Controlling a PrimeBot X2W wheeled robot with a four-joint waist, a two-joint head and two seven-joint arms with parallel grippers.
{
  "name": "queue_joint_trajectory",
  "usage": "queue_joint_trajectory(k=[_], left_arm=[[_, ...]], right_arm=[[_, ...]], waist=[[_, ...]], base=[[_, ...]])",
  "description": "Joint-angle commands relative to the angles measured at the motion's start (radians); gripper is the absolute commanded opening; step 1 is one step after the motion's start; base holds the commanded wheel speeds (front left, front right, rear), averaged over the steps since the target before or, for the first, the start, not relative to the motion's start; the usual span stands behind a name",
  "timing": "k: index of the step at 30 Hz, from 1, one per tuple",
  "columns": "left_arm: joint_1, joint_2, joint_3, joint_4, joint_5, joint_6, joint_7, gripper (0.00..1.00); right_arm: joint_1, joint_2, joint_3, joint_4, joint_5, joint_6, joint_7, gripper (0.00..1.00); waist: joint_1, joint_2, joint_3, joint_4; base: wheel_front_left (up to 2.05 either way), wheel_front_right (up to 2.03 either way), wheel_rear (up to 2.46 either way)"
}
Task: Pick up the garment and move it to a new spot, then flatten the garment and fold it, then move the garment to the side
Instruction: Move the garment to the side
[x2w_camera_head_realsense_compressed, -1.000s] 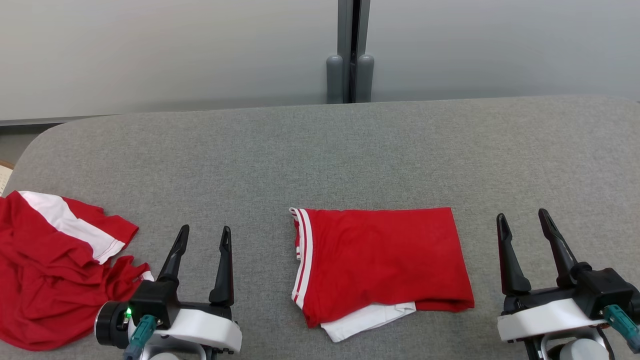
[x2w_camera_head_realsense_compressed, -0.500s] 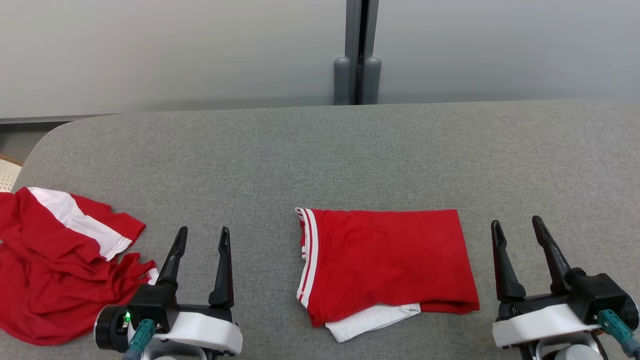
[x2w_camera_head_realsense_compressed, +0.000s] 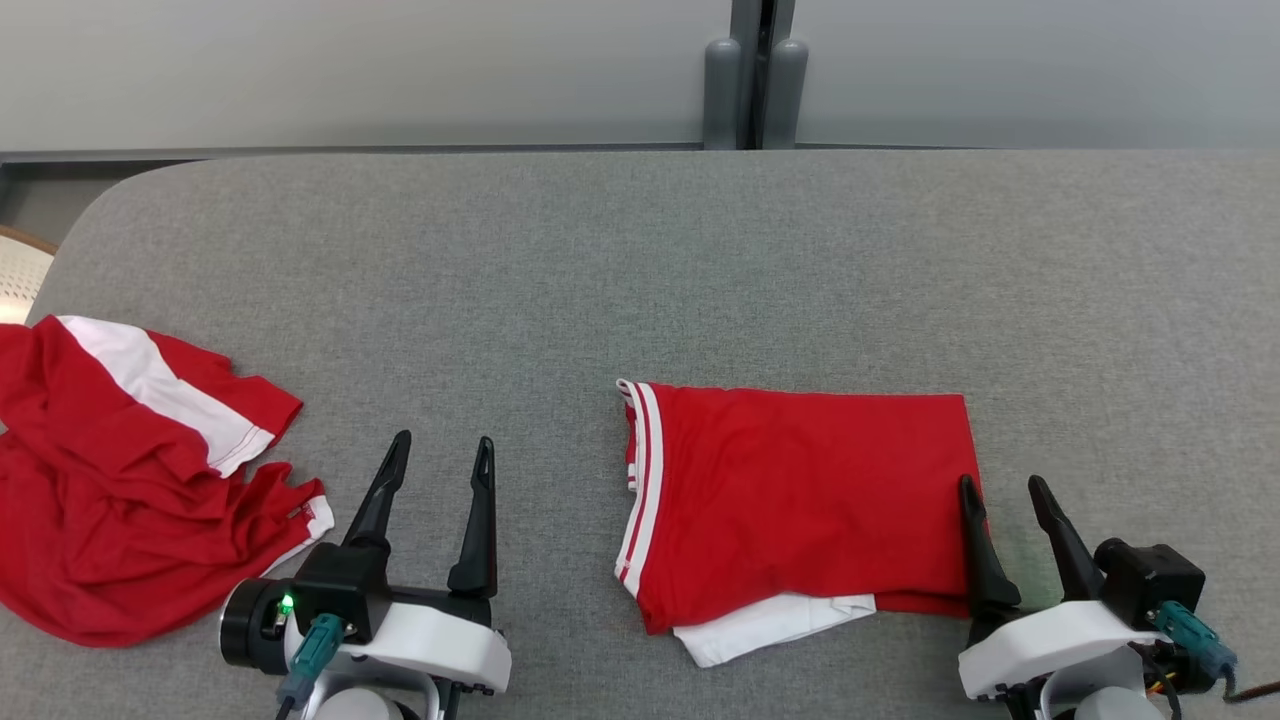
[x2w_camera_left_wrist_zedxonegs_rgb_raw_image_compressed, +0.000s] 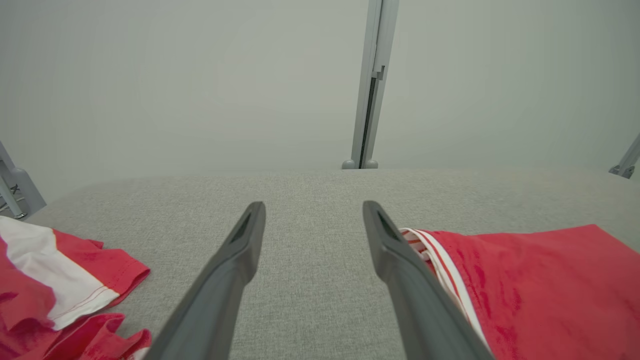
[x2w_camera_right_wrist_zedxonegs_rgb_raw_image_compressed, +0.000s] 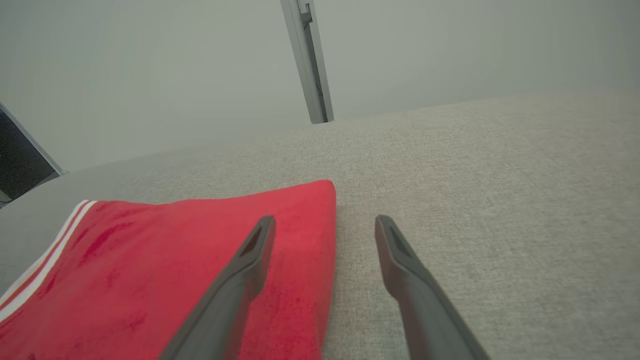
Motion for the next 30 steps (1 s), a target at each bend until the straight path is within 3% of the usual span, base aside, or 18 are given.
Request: queue_joint_trajectory(k=[1, 7, 9, 10, 15, 21, 26, 30], left_arm=[[-0.022, 0.004, -0.003, 0.002, 0.006, 0.005, -0.005, 1.0], [-0.037, 0.004, -0.012, 0.008, 0.007, 0.005, -0.005, 1.0], [-0.039, 0.004, -0.012, 0.009, 0.009, 0.005, -0.005, 1.0], [-0.039, 0.004, -0.012, 0.01, 0.011, 0.005, -0.005, 1.0], [-0.037, 0.004, -0.009, 0.008, 0.019, 0.0, -0.005, 1.0], [-0.045, 0.003, -0.02, -0.018, 0.033, -0.014, -0.005, 1.0], [-0.087, 0.004, -0.047, -0.04, 0.056, -0.022, -0.004, 1.0], [-0.139, 0.004, -0.069, -0.052, 0.082, -0.034, -0.004, 1.0]], right_arm=[[-0.019, -0.002, 0.008, 0.03, 0.022, 0.0, 0.004, 1.0], [-0.058, -0.001, 0.025, 0.124, 0.067, 0.0, 0.005, 1.0], [-0.072, -0.003, 0.042, 0.152, 0.074, 0.0, 0.005, 0.2], [-0.078, -0.009, 0.052, 0.162, 0.069, 0.0, 0.004, 0.0], [-0.111, -0.052, 0.082, 0.183, 0.007, 0.0, -0.002, 0.0], [-0.148, -0.129, 0.125, 0.119, -0.103, -0.001, -0.002, 0.0], [-0.212, -0.253, 0.198, 0.085, -0.14, -0.001, -0.003, 0.0], [-0.3, -0.352, 0.249, 0.097, -0.101, -0.001, -0.002, 0.0]], waist=[[0.0, 0.0, 0.019, 0.015], [0.0, 0.0, 0.036, 0.028], [0.0, 0.0, 0.039, 0.029], [0.0, 0.0, 0.039, 0.028], [0.0, 0.0, 0.031, 0.005], [0.0, 0.0, 0.037, -0.072], [0.0, 0.0, 0.091, -0.156], [0.0, 0.0, 0.155, -0.221]], base=[[0.0, 0.0, 0.0], [0.0, 0.0, 0.0], [0.0, 0.0, 0.0], [0.0, 0.0, 0.0], [0.0, 0.0, 0.0], [0.0, 0.0, 0.0], [0.0, 0.0, 0.0], [0.0, 0.0, 0.0]])
